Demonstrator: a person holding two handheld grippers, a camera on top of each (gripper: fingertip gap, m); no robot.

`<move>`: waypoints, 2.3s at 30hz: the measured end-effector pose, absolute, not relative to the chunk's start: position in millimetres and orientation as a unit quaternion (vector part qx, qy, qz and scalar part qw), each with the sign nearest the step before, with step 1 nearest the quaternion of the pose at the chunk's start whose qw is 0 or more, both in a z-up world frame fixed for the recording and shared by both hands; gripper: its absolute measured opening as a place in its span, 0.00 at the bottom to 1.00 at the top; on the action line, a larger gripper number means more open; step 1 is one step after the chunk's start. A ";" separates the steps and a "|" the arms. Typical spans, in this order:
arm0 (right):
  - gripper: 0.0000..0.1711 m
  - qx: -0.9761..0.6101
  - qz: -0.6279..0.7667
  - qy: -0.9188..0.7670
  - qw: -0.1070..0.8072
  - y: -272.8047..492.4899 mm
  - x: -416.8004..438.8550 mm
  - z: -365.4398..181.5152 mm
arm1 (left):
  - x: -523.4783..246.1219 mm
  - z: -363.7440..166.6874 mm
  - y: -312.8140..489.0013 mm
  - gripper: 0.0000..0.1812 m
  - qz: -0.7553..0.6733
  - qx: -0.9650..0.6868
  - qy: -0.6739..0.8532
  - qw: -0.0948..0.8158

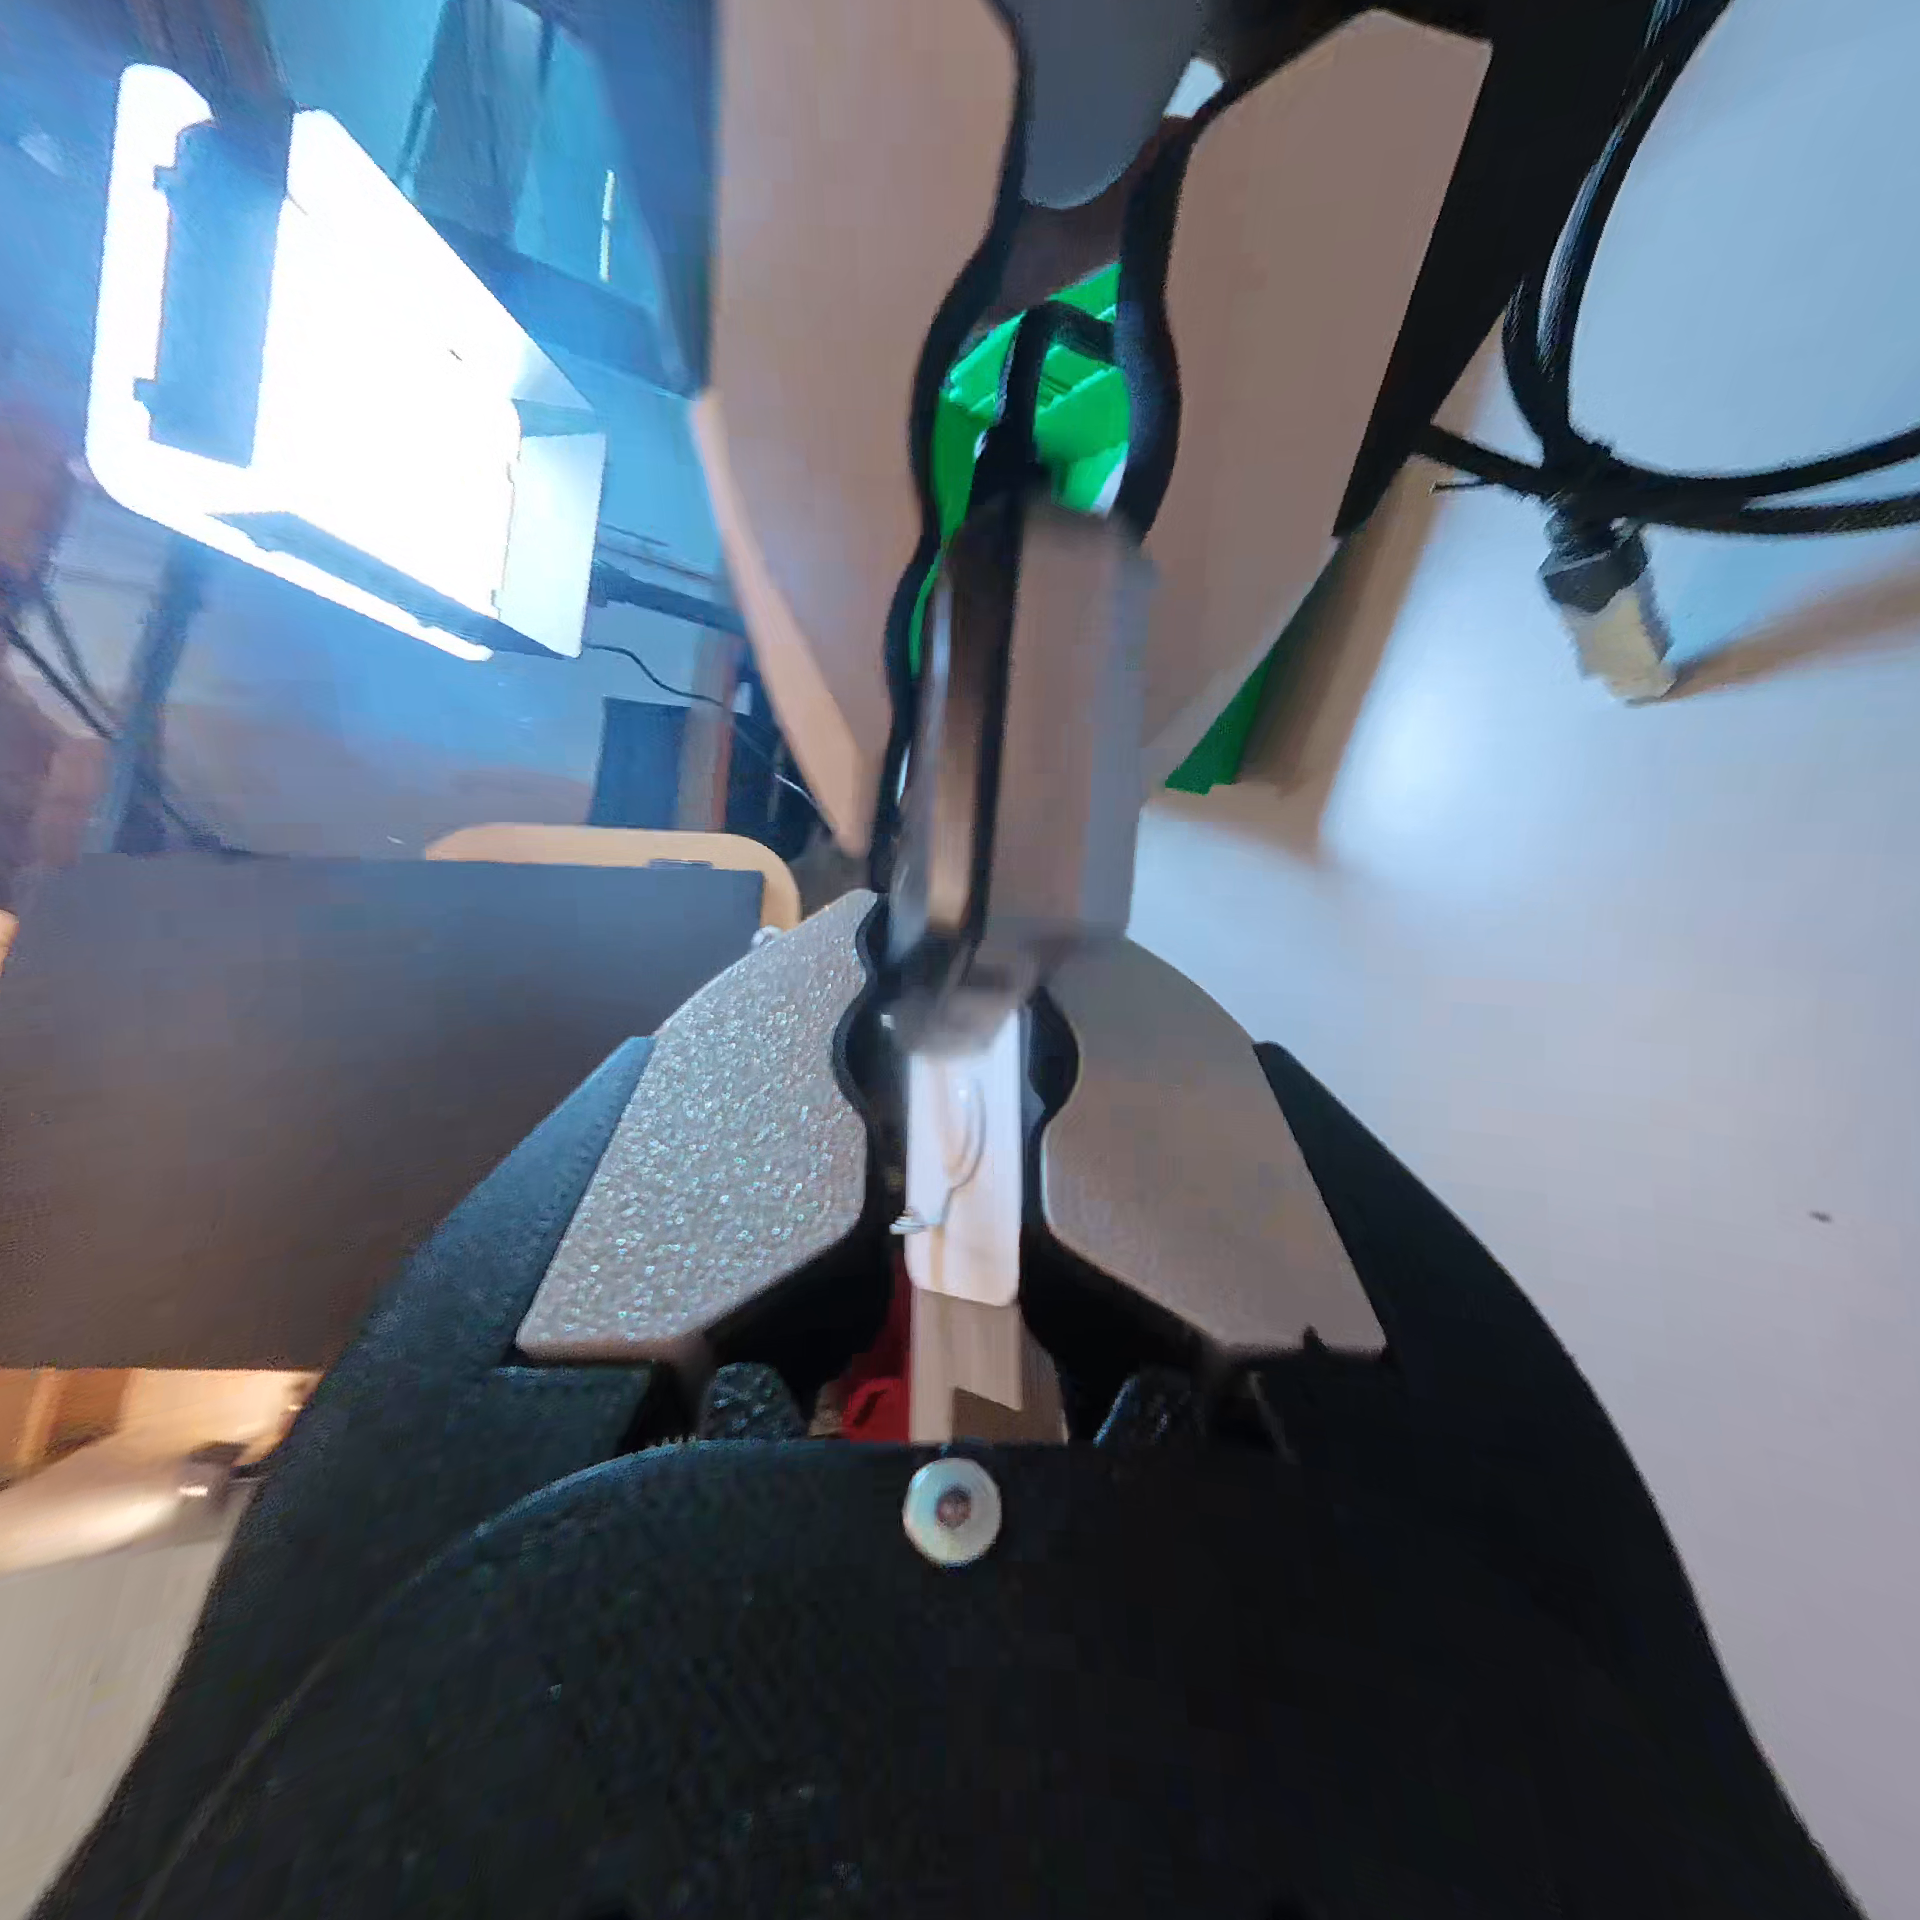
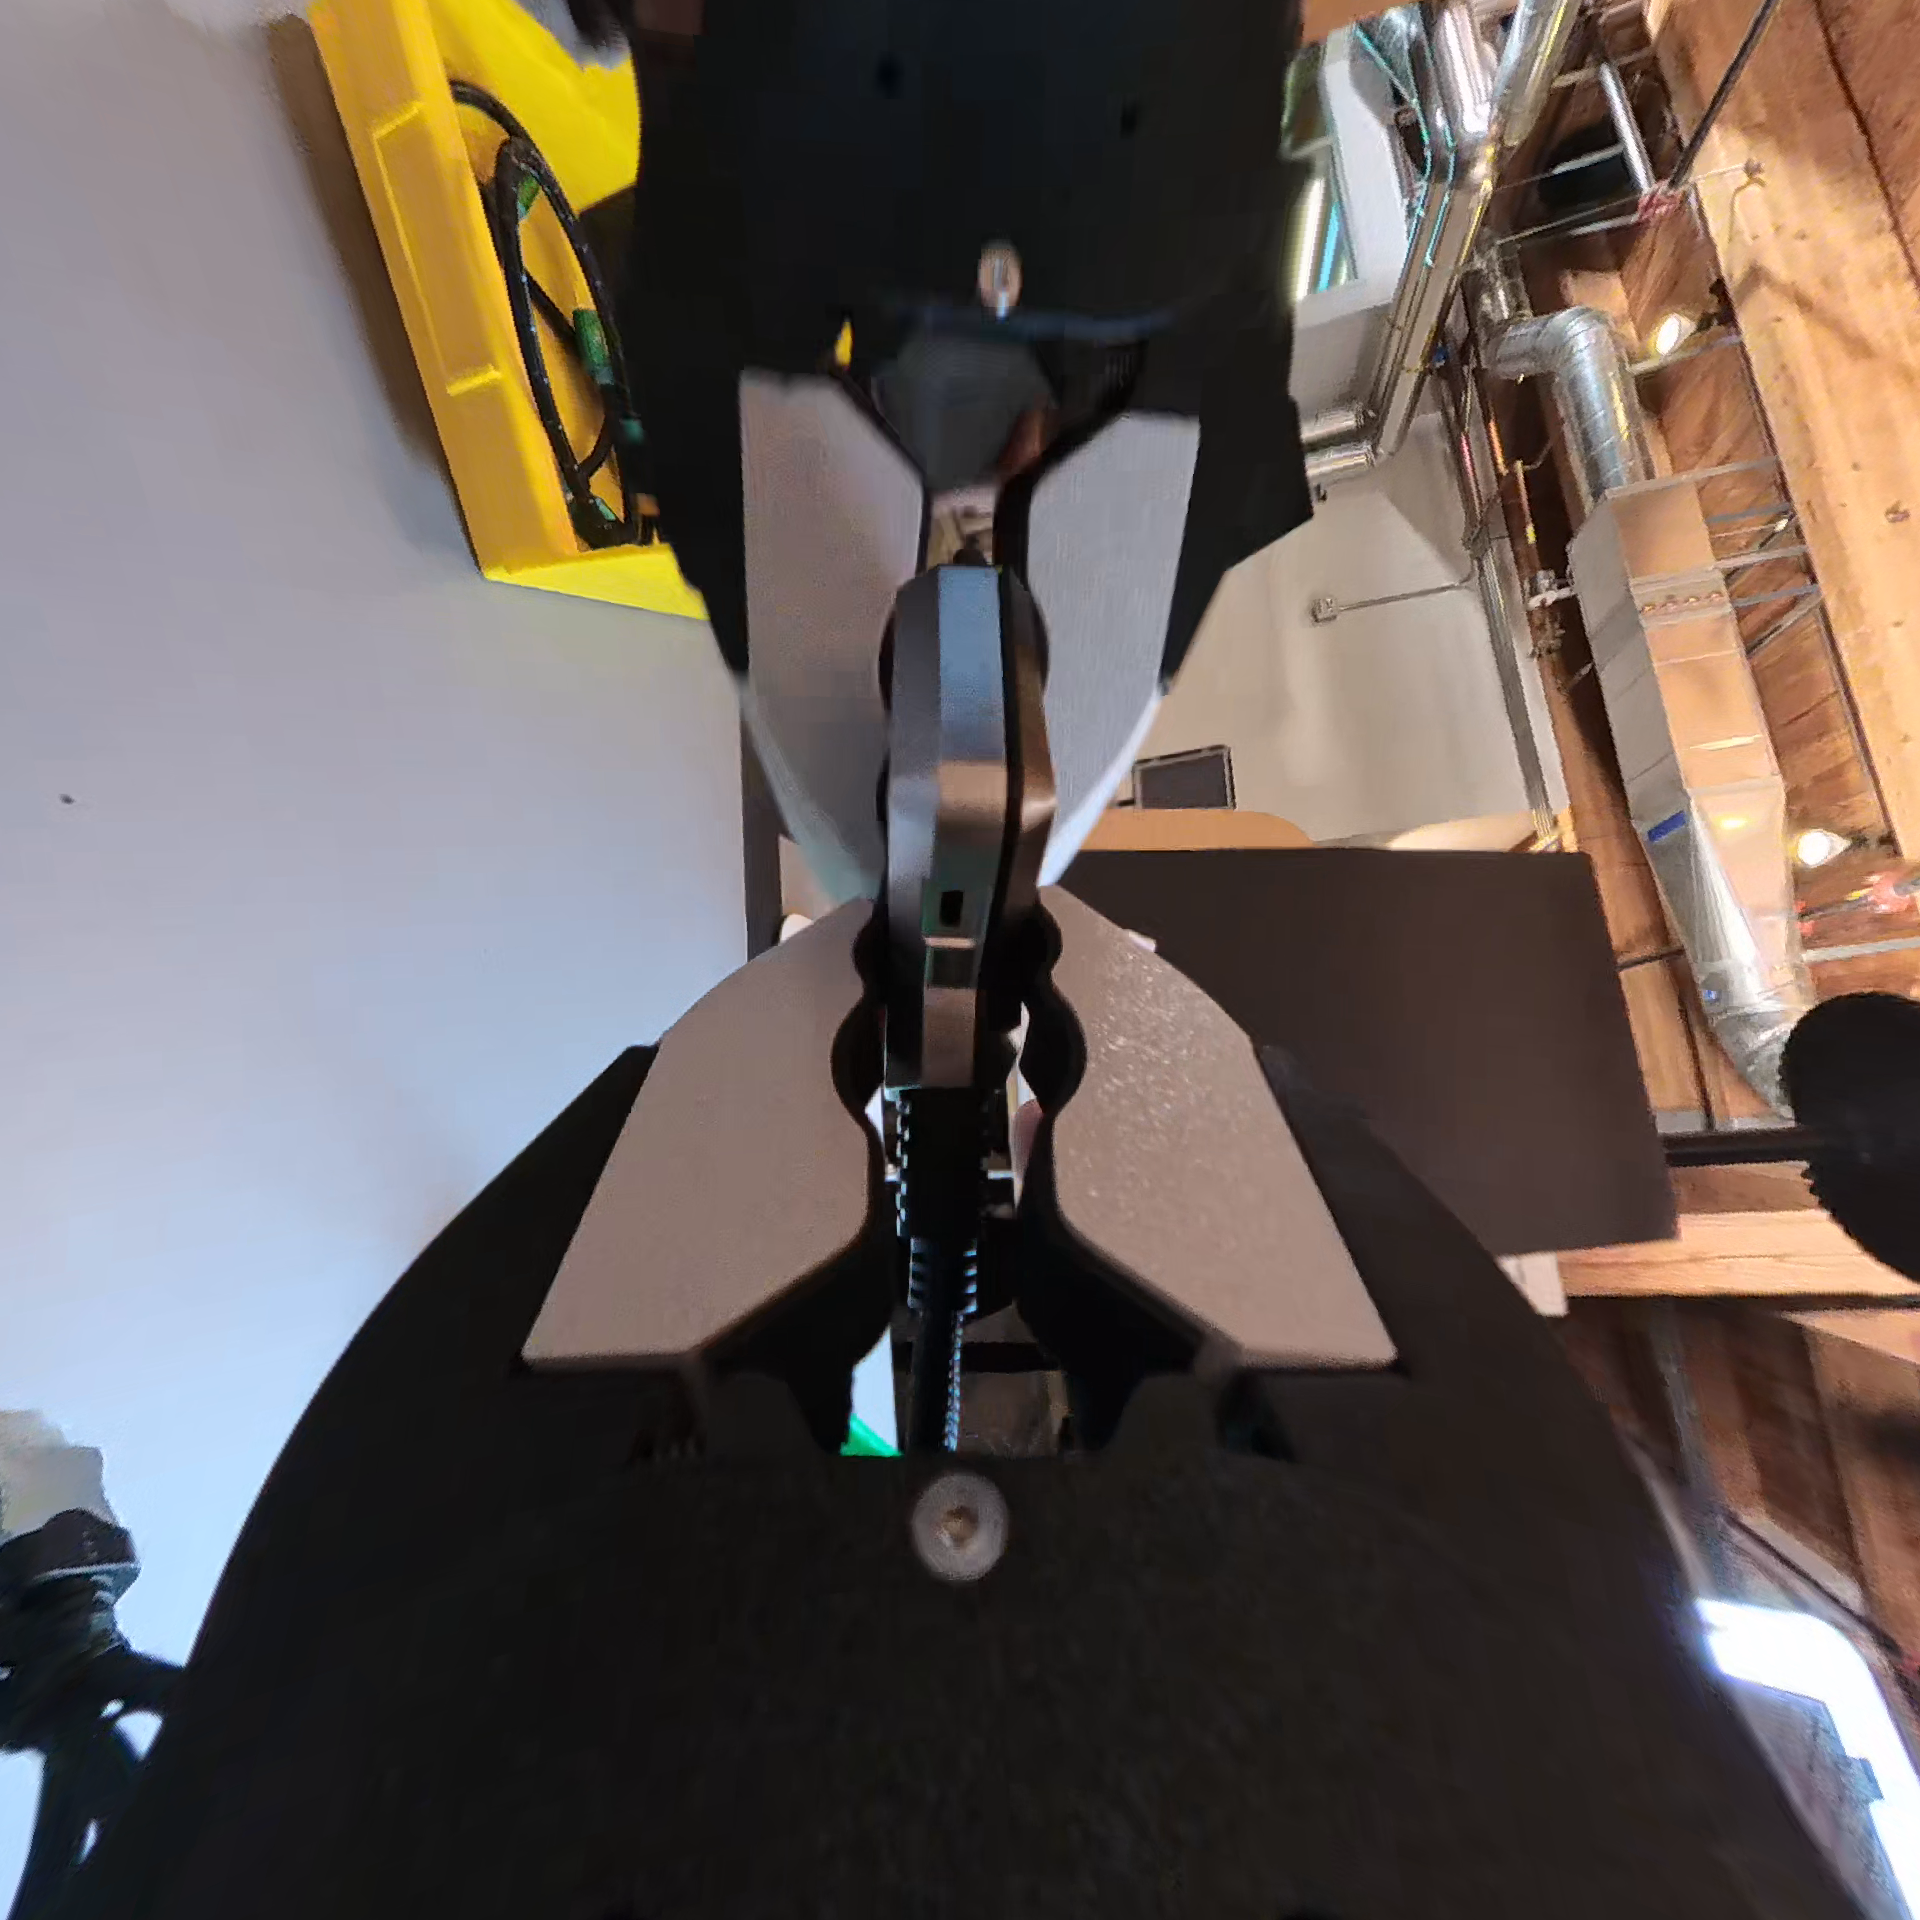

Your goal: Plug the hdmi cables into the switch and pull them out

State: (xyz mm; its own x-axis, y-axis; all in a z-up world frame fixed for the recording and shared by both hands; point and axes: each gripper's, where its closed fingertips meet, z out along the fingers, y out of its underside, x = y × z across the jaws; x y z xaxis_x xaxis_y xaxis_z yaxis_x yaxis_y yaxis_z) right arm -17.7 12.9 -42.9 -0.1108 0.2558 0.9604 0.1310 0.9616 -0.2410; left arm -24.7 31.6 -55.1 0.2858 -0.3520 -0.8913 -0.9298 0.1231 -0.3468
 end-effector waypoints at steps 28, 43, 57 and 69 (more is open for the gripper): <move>0.13 -0.247 0.131 -0.653 0.703 83.2 38.3 26.2 | -244.8 -151.1 -92.9 0.04 0.078 -0.939 0.231 0.242; 0.13 -0.266 0.147 -0.636 0.709 93.4 47.3 36.0 | -72.3 -33.6 -25.5 0.04 -0.081 -0.755 0.366 0.538; 0.13 -0.281 0.153 -0.635 0.703 108.2 46.9 33.0 | -127.6 -178.9 59.8 0.09 -0.005 -0.900 0.214 0.379; 0.13 -0.287 0.143 -0.637 0.700 111.9 46.8 30.2 | -32.7 -259.2 31.9 0.26 -0.035 -0.915 0.353 0.191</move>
State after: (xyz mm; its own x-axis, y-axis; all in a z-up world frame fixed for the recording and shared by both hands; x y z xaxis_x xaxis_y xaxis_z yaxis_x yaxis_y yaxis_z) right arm 46.8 111.9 30.2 0.1464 0.5671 0.8105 0.1657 0.7937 -0.5853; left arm -32.7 31.9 -259.2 0.7477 -0.6602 -0.0713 -0.6336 -0.6773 -0.3740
